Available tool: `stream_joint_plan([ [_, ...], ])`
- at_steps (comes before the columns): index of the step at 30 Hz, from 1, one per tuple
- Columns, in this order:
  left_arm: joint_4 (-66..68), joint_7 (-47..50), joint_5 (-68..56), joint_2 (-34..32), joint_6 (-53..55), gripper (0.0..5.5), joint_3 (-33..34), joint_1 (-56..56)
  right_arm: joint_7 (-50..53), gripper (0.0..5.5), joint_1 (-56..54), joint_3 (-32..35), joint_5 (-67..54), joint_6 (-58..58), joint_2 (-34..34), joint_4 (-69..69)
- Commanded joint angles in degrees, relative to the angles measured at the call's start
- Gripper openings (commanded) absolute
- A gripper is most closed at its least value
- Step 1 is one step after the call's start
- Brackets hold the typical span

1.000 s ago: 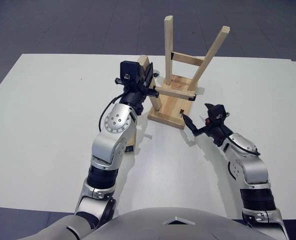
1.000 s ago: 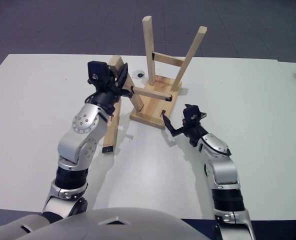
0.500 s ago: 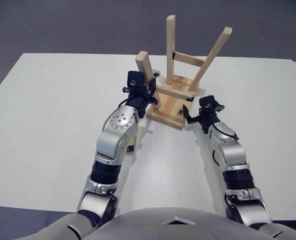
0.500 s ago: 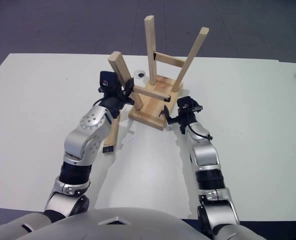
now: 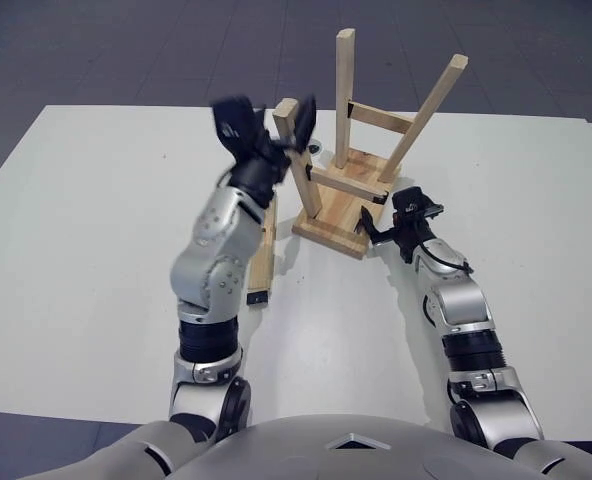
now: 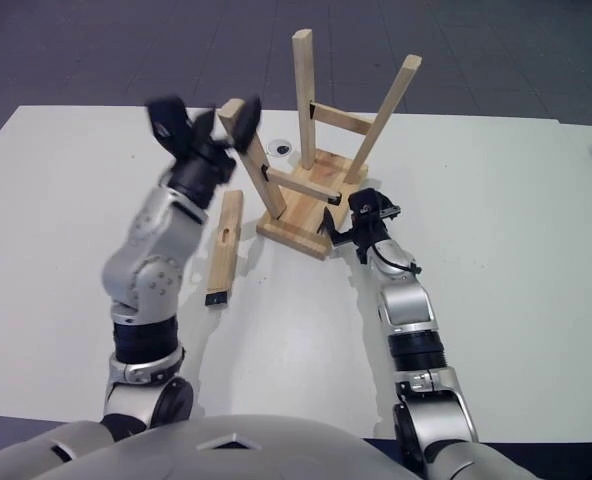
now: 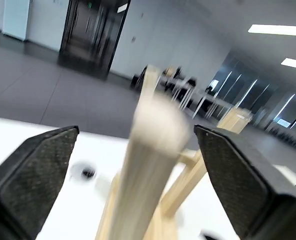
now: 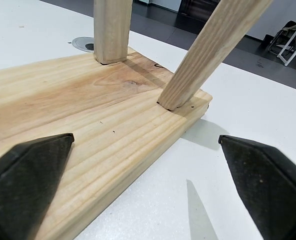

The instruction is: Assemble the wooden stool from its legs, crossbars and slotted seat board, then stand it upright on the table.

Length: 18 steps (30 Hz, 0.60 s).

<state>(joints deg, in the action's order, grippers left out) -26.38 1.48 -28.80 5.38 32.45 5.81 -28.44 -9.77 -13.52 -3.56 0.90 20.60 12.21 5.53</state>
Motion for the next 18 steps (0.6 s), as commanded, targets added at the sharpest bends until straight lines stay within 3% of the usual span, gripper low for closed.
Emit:
stream_joint_plan([
  [1,-4.8,-2.0,-1.7,-12.9,8.4,5.17,6.3,-1.5,-0.2,5.4,3.8,1.5,-0.2,1.2,1.0,-1.6],
  [4,-5.2,-4.9,0.1,-21.7,17.3,5.39,2.7,7.2,0.3,5.4,5.6,5.0,-2.0,-1.2,1.0,-5.1],
  [8,-9.1,-9.6,-0.9,-27.8,25.3,5.39,-5.2,19.8,2.6,5.4,6.1,9.4,-2.9,-1.6,1.4,-7.5],
  [12,-11.4,-8.2,-3.2,-23.2,28.7,5.39,-5.6,25.6,2.1,5.4,7.7,9.5,-2.9,-1.8,1.2,-9.2],
  [18,-6.7,-3.5,4.1,-23.5,33.4,5.39,-14.5,29.5,2.9,5.4,9.4,9.0,-3.0,-1.8,-0.7,-11.1],
])
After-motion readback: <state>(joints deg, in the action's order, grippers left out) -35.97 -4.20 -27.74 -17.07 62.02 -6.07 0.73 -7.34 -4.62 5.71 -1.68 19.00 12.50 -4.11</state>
